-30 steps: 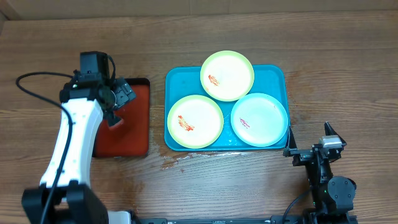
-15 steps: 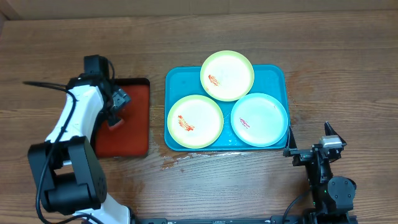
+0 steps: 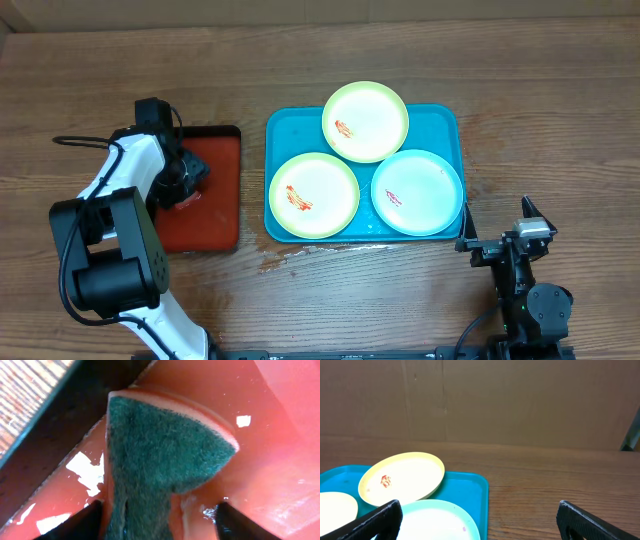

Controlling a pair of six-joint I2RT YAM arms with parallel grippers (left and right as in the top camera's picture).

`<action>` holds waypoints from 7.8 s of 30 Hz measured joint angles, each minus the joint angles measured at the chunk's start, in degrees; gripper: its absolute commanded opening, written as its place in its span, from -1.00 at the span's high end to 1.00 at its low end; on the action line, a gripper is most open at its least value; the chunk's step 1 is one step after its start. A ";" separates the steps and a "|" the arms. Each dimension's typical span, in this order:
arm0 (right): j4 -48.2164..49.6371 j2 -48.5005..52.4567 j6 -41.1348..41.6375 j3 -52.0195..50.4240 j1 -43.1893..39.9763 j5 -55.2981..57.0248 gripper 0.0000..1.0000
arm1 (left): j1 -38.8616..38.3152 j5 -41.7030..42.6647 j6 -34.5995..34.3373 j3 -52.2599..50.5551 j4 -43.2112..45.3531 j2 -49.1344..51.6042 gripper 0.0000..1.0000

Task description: Clean dirty plates on tray and stack at the side

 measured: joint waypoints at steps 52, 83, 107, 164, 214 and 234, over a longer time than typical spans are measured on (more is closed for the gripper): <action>0.02 0.00 0.00 0.00 0.00 0.00 -1.00 | 0.00 -1.97 3.96 0.46 7.17 1.01 -1.00; 0.04 0.00 0.02 0.00 0.00 0.00 -1.00 | -1.11 3.52 7.17 20.50 -25.11 -1.25 0.91; 0.02 0.00 0.00 0.00 0.00 0.00 -1.00 | -22.97 12.24 14.99 18.62 -24.41 -14.23 0.92; -23.15 28.04 8.13 40.52 0.02 -22.47 -1.00 | -22.51 8.02 9.94 19.12 -15.37 -11.67 -1.00; -40.24 119.23 -9.01 84.54 23.78 -15.45 0.13 | -22.62 10.47 11.47 19.08 -16.28 -11.67 -0.71; -39.26 119.56 -9.20 84.54 23.78 -15.21 0.71 | -31.17 16.48 15.17 3.37 -2.25 -11.67 -0.34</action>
